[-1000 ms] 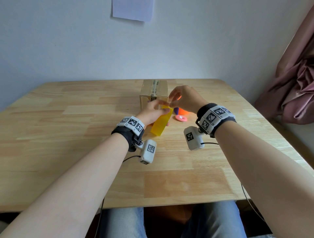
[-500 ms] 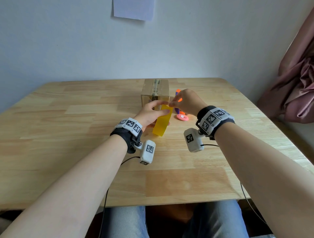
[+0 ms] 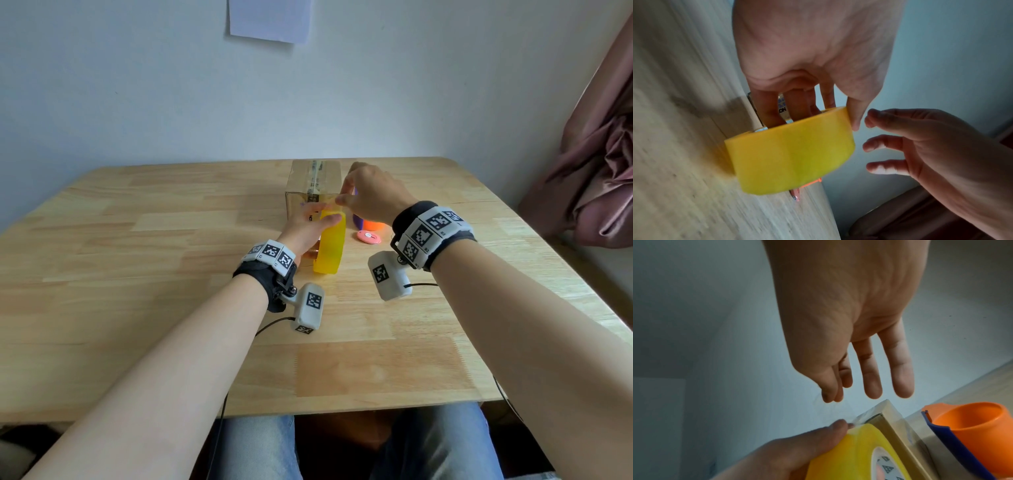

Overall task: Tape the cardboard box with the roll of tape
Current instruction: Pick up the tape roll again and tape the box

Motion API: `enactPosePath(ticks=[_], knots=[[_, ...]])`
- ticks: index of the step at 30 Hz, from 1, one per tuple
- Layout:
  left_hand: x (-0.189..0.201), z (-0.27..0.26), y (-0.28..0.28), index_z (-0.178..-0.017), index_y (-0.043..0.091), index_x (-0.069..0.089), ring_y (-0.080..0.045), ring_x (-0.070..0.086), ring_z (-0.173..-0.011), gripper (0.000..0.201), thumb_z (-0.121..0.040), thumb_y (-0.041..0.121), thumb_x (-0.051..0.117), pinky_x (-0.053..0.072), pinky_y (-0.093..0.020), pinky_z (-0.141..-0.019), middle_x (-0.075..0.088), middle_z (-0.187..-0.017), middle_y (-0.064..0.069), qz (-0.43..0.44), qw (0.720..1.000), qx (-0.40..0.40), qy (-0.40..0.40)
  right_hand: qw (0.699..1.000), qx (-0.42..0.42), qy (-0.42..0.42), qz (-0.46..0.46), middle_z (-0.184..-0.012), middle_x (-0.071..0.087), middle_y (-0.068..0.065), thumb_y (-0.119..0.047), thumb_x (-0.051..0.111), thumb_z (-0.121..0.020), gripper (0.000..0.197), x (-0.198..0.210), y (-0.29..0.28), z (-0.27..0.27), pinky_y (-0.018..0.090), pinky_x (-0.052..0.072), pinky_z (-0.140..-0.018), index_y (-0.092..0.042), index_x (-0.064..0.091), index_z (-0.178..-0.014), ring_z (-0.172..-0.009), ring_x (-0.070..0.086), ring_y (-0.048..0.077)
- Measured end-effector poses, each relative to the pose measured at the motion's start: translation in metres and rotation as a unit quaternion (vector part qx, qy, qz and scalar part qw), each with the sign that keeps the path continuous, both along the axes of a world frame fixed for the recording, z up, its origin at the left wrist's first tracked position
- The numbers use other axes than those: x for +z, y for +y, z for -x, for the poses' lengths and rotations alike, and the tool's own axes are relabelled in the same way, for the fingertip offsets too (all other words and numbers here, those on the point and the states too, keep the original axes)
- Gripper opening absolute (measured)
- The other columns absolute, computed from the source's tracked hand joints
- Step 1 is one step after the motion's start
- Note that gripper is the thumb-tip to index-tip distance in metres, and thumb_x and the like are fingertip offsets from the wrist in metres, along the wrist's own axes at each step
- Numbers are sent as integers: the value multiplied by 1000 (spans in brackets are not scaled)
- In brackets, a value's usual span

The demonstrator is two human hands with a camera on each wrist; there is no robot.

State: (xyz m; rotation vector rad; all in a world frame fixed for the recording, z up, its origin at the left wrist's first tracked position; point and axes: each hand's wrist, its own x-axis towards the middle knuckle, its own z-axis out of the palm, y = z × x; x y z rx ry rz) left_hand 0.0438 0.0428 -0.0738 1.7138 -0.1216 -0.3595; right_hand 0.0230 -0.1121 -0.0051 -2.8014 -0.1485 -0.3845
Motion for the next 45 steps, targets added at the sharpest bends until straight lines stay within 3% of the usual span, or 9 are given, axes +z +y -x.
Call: enactPosePath(ticks=[2,6,13,19,24,28,35,41,45], knots=[[0,3,2,-102,47,72,-27,73,-106,33,-71,52,83,59,-48,-92,70,-129,-2,24,999,-9,20,1000,6,-9,8,-114,62,0,-35,68,-95,22,0,1,0,32,43,-74,-14,73,-98,-99,59,20],[-5,5,6,-129,31,65,-17,79,-68,39,-92,32,75,60,-29,-57,74,-114,-5,60,996,-28,53,999,-5,7,-34,-107,63,-1,-38,68,-95,24,-4,-4,-4,32,44,-72,-16,75,-98,-95,61,20],[-6,4,9,-123,35,67,-38,72,-109,41,-85,34,81,61,-50,-91,70,-128,-12,50,998,-22,29,997,4,-3,-77,-99,59,-6,-42,72,-91,24,-12,-9,-8,31,45,-76,-20,79,-94,-92,57,15],[-7,-6,16,-113,35,74,-19,64,-119,23,-90,31,77,57,-33,-85,66,-131,4,20,995,11,-97,996,23,-26,-77,-99,68,-5,-38,73,-91,21,-5,-7,-8,24,40,-71,-18,80,-92,-85,58,11],[-3,-8,17,-96,28,76,-9,68,-95,5,-91,29,76,55,-36,-93,76,-106,6,-1,988,30,-154,994,27,2,-109,-69,66,-12,-34,72,-94,17,-3,-4,0,16,41,-53,-18,79,-92,-56,60,-2],[-4,-10,14,-104,15,80,-12,72,-93,23,-89,33,78,57,-33,-90,79,-101,1,-7,978,51,-203,991,36,13,-132,-68,71,-9,-31,70,-95,13,-2,-5,6,22,57,-54,-20,75,-89,-48,64,-3],[-6,-9,12,-101,9,83,8,59,-56,23,-91,30,76,46,-22,-68,71,-70,14,-4,975,59,-216,985,36,12,-166,-74,75,-8,-31,71,-95,13,-7,-8,10,27,62,-51,-24,75,-85,-60,72,15],[-5,-4,11,-104,14,82,-15,74,-96,22,-95,31,72,59,-40,-88,81,-100,-1,1,978,56,-201,984,54,21,-169,-79,72,-15,-20,75,-92,6,-8,-10,10,30,62,-48,-19,79,-97,-60,72,13],[-3,-3,5,-121,19,66,-14,73,-99,34,-92,35,75,60,-35,-80,79,-105,2,29,984,80,-153,984,51,26,-166,-76,70,-14,-17,75,-92,8,-5,-8,11,31,62,-49,-16,79,-98,-56,67,9]])
